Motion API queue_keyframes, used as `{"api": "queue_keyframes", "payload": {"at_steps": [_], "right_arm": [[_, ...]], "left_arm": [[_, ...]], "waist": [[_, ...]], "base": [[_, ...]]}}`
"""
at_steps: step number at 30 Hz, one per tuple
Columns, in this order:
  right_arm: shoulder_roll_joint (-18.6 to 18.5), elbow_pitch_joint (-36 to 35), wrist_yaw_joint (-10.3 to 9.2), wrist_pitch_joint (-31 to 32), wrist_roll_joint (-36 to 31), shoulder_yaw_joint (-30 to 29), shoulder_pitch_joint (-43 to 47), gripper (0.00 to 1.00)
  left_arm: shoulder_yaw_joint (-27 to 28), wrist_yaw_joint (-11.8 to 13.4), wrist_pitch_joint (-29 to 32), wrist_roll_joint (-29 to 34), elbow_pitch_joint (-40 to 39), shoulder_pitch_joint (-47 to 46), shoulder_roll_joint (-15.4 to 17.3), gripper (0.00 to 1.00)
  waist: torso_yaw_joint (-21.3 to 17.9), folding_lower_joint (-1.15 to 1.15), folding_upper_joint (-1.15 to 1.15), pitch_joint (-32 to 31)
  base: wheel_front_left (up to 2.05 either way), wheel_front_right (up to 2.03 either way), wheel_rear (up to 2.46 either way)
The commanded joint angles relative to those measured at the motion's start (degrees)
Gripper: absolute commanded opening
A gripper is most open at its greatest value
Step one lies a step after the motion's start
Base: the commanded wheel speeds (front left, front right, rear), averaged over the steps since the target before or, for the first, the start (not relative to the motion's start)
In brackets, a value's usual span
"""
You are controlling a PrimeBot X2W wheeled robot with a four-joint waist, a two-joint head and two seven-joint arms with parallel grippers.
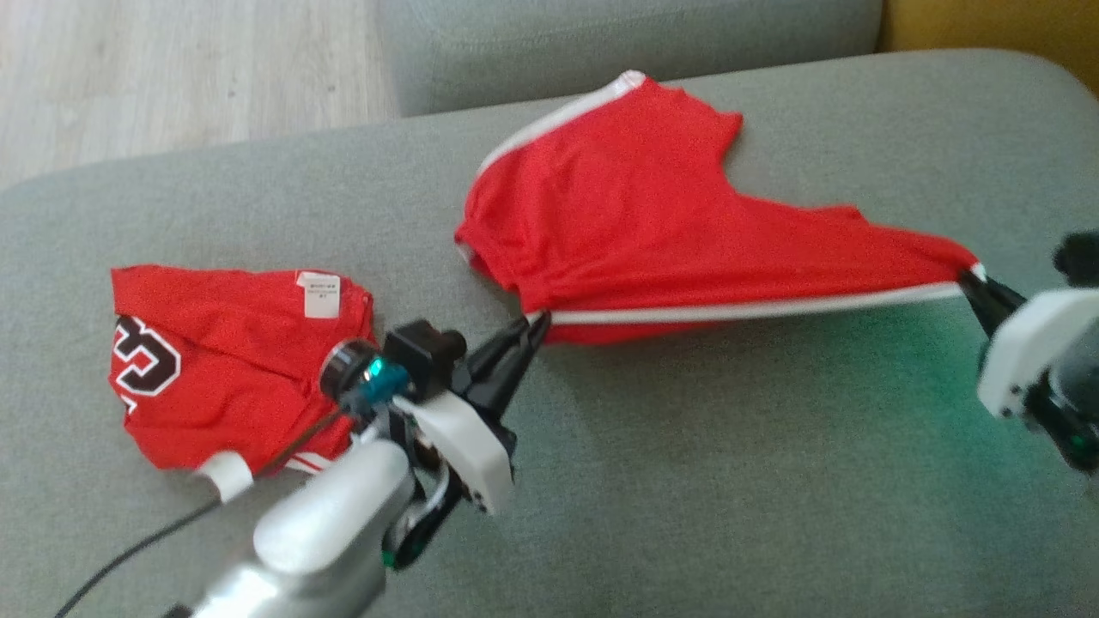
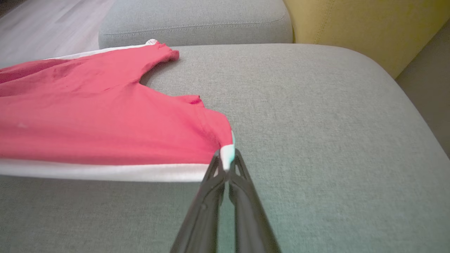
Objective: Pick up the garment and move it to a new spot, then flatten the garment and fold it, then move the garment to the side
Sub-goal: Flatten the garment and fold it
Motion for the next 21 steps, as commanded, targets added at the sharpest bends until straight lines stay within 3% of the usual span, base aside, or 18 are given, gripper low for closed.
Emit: {"api": "queue_keyframes", "payload": {"at_steps": [1, 5, 9, 15, 21], "right_arm": [[-4.1, -3.1, -0.06, 0.4, 1.2, -1.4, 2.3, 0.00], [-6.6, -9.9, -0.06, 0.7, 2.5, -6.3, 7.8, 0.00], [-6.0, -15.8, -0.06, 1.0, 0.1, -12.2, 10.4, 0.00], [-1.7, -21.7, -0.06, 2.3, -8.1, -19.4, 8.6, 0.00], [2.8, -23.1, -0.06, 3.8, -15.3, -22.7, 1.9, 0.00]], "left_arm": [[2.2, 1.8, 0.2, -0.6, -3.3, -0.9, 3.1, 0.00], [1.7, 4.3, 1.7, -0.7, -9.4, 1.9, 4.3, 0.00], [2.4, 6.9, 2.1, 0.1, -12.8, 1.8, 5.4, 0.00], [4.6, 9.6, 2.7, 0.8, -13.5, -1.8, 5.5, 0.00], [6.1, 10.2, 2.7, 1.1, -11.2, -6.9, 3.7, 0.00]], "waist": [[0.0, 0.01, 0.00, -0.9], [0.5, 0.01, 0.00, -0.8], [1.2, 0.01, 0.00, 0.5], [2.8, 0.01, 0.00, 4.7], [5.4, 0.01, 0.00, 10.0]], "base": [[0.00, 0.00, 0.00], [0.00, 0.00, 0.00], [0.00, 0.00, 0.00], [0.00, 0.00, 0.00], [0.00, 0.00, 0.00]]}}
